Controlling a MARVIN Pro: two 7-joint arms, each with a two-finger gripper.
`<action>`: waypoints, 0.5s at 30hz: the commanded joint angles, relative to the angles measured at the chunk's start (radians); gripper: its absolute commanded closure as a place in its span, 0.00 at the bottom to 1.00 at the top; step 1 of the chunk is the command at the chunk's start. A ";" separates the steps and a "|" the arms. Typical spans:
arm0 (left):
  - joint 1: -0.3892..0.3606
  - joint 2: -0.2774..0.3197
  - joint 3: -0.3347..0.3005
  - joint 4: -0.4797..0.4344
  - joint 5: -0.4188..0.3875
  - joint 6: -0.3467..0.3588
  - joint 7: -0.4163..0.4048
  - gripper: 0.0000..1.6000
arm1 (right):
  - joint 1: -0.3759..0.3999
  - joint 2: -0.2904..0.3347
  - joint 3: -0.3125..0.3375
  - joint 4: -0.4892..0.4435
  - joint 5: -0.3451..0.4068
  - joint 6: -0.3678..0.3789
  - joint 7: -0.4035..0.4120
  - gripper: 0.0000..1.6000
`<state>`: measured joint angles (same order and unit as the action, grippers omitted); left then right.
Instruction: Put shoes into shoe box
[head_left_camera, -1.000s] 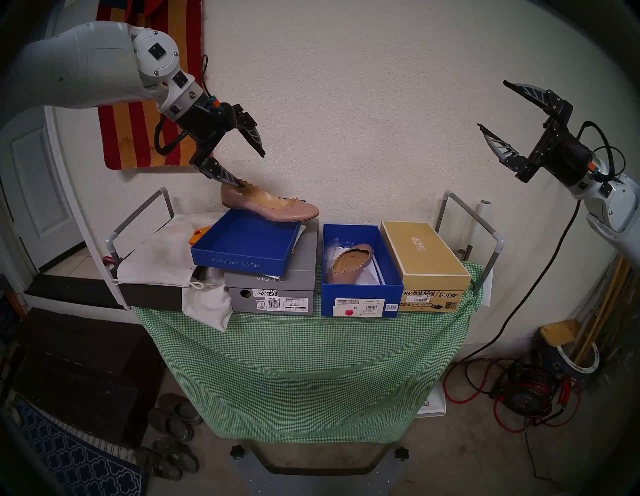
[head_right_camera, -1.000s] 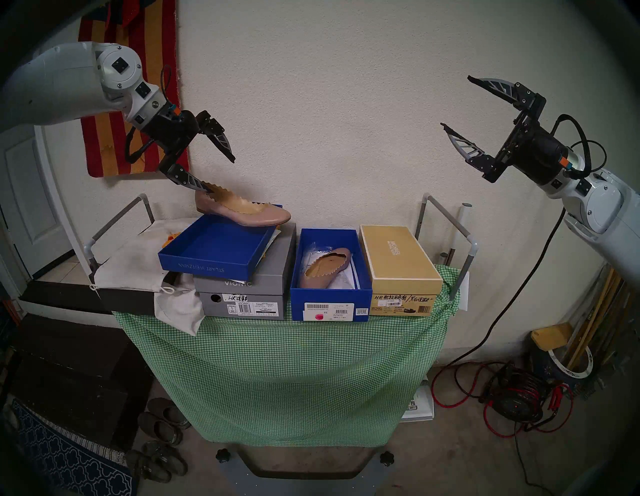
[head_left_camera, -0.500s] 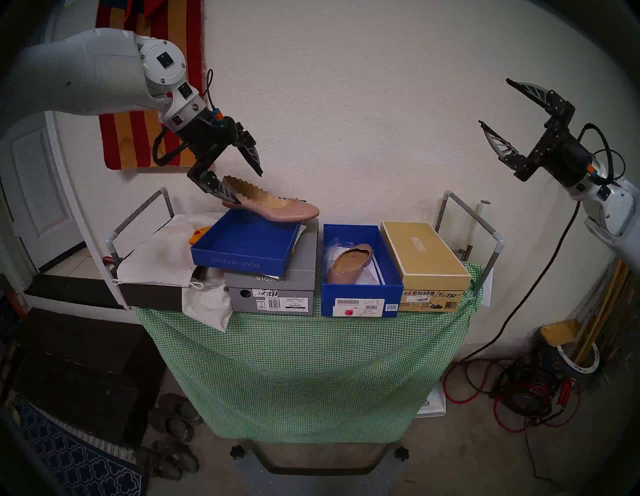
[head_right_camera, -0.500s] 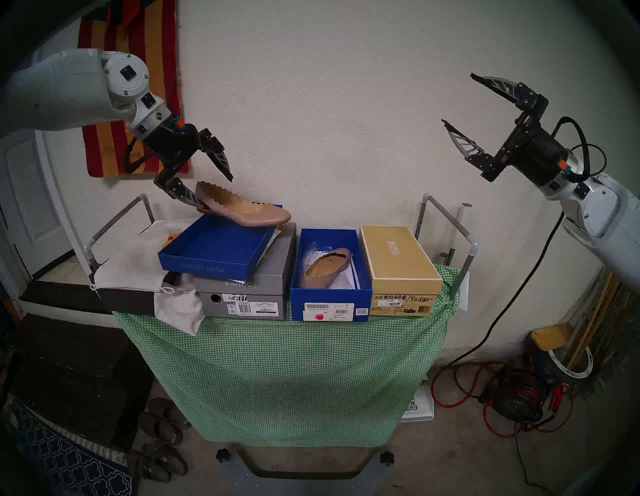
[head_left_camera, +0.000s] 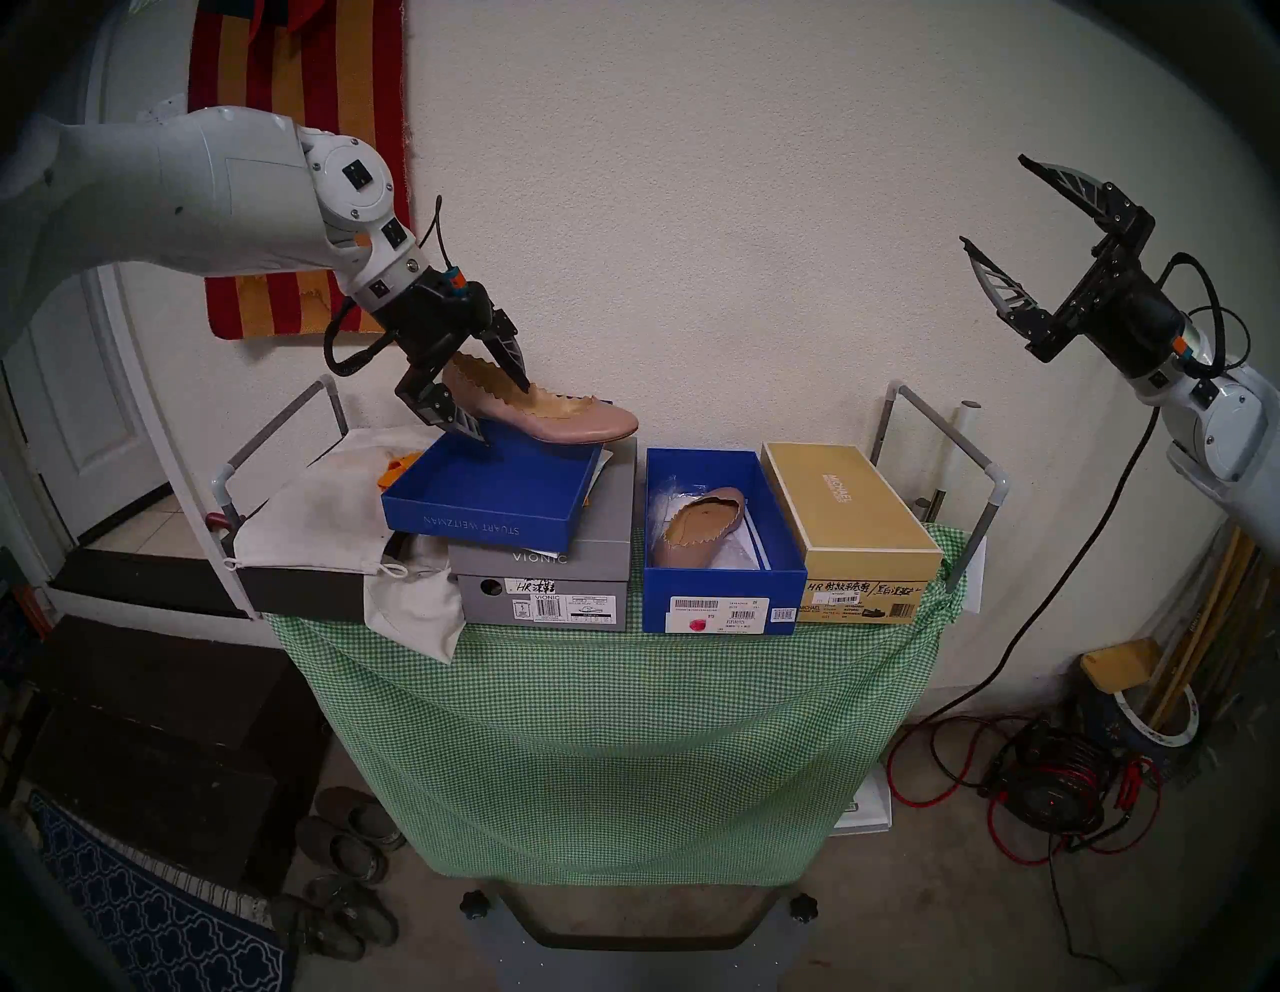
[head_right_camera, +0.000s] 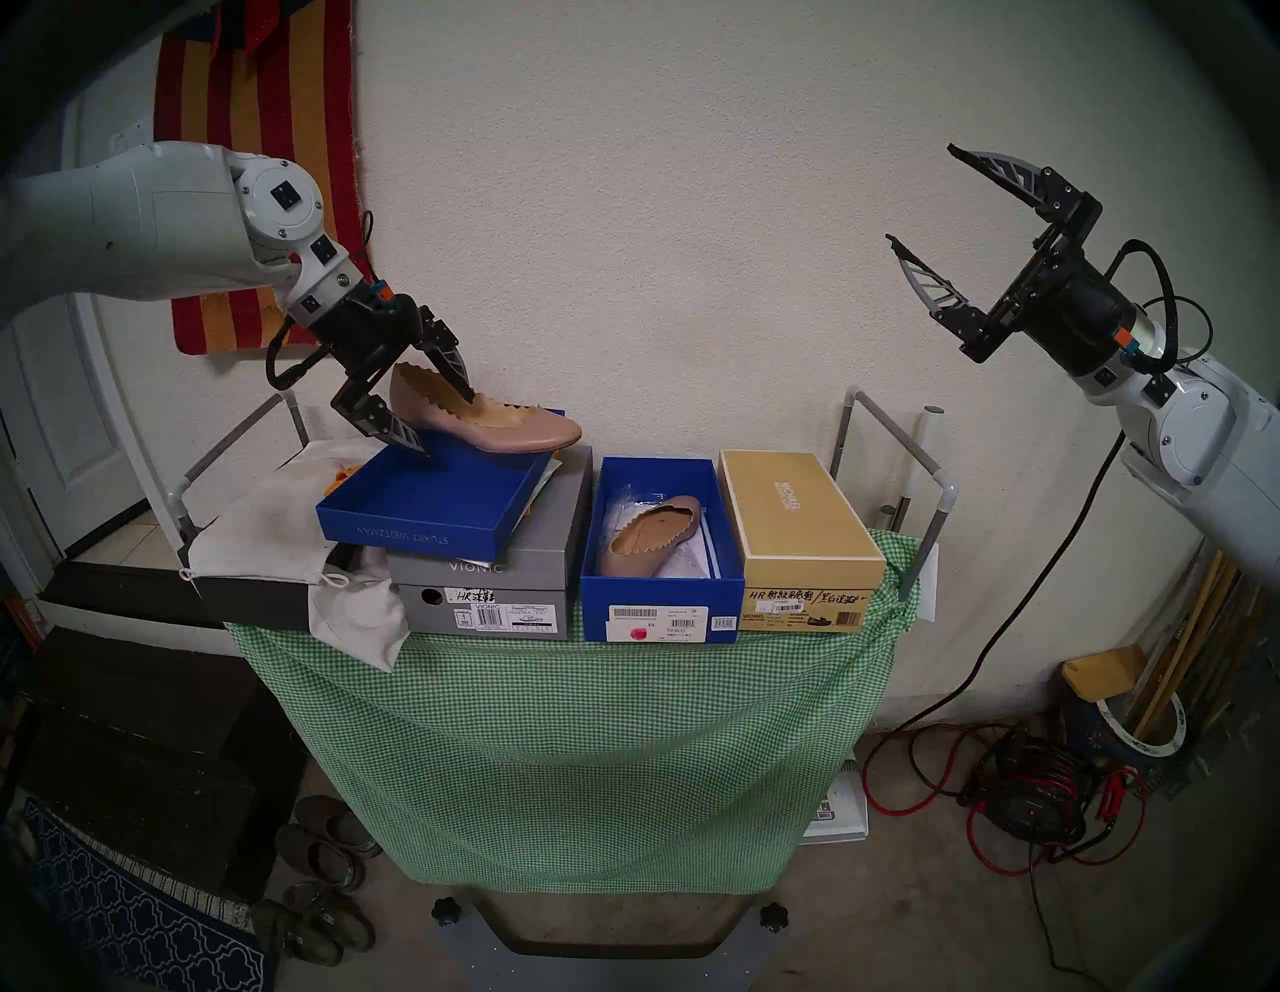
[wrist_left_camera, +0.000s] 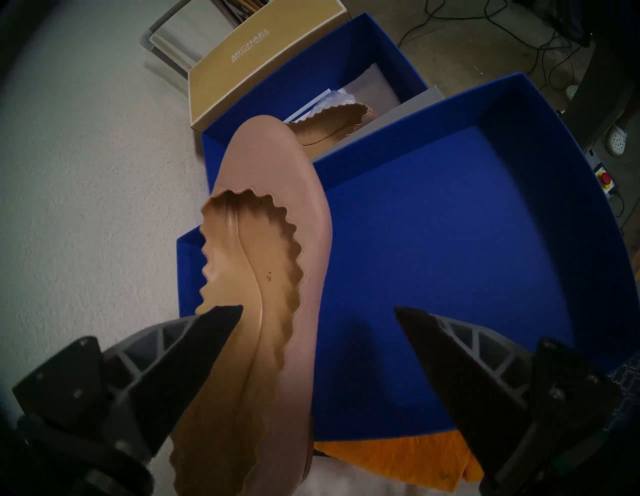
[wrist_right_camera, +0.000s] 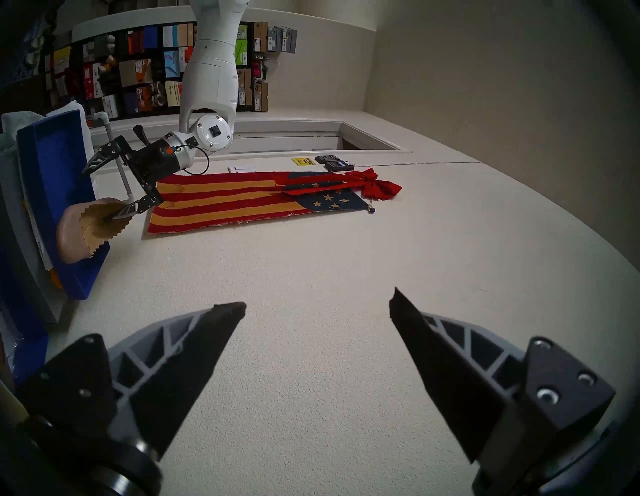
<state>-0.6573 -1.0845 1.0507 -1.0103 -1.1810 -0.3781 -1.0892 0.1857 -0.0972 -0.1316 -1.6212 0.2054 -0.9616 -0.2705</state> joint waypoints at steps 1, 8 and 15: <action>0.067 -0.014 0.005 0.056 -0.017 0.019 0.008 0.12 | -0.005 -0.003 0.002 0.002 -0.035 0.002 -0.063 0.00; 0.104 -0.020 0.004 0.107 -0.033 0.034 0.009 0.57 | -0.015 -0.003 0.002 0.001 -0.081 0.002 -0.126 0.00; 0.108 -0.021 -0.013 0.145 -0.045 0.001 0.024 1.00 | -0.025 -0.003 0.002 0.000 -0.130 0.002 -0.192 0.00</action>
<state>-0.5710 -1.1028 1.0499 -0.8998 -1.2201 -0.3492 -1.0701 0.1664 -0.0972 -0.1313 -1.6240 0.1139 -0.9616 -0.3955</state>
